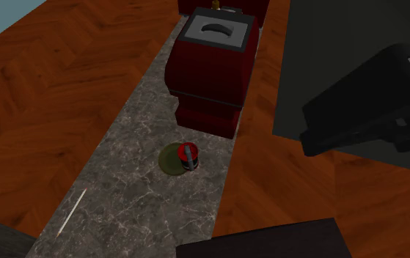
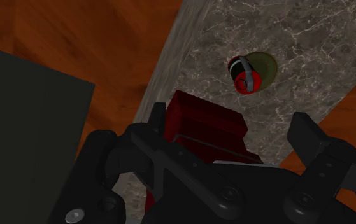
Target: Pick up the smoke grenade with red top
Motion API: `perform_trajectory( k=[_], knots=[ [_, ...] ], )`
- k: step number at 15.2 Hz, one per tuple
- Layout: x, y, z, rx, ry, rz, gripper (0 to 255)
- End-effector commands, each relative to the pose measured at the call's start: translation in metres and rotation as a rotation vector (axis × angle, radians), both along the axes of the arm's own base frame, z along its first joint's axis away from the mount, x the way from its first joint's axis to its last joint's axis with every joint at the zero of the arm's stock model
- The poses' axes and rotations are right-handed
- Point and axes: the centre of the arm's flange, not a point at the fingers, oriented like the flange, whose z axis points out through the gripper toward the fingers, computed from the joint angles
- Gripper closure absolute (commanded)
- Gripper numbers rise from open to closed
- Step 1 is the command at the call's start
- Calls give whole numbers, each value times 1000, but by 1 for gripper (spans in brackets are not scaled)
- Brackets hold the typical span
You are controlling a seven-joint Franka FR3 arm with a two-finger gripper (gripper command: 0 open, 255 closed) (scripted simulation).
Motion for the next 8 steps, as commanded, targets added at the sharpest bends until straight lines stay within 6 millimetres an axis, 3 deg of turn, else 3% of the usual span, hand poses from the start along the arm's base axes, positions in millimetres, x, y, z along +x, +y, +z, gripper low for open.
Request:
perform_trajectory(
  k=[1,8],
  knots=[
    [0,0,0,0,0,0,0],
    [38,33,-79,-20,8,35,0]
  ],
)
